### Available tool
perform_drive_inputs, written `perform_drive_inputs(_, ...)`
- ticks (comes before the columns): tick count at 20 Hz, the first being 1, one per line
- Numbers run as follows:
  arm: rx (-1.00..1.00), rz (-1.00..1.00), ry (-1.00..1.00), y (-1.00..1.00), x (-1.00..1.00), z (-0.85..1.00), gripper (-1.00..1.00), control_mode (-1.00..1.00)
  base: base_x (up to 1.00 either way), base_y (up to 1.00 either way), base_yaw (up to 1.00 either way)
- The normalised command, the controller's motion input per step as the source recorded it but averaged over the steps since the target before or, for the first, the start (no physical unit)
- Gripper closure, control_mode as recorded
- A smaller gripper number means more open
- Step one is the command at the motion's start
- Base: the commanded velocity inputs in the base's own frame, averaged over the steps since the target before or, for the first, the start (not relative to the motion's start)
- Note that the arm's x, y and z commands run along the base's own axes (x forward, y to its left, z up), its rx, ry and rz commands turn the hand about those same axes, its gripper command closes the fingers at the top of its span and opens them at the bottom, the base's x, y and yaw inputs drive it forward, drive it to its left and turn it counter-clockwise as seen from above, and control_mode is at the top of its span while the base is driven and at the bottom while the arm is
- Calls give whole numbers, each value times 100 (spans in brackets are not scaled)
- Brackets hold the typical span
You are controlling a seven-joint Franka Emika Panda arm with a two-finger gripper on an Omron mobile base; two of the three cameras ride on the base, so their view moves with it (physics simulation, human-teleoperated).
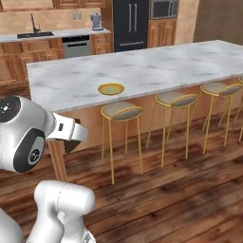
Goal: Start the toaster. Once the lever pops up, take the bread to the plate on the dining counter.
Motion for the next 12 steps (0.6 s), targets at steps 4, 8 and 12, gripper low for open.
perform_drive_inputs(4,0,0,0,0,0,0,100,100,56,-65,49)
perform_drive_inputs(8,0,0,0,0,0,0,100,100,56,-65,49)
perform_drive_inputs(12,0,0,0,0,0,0,100,100,56,-65,48)
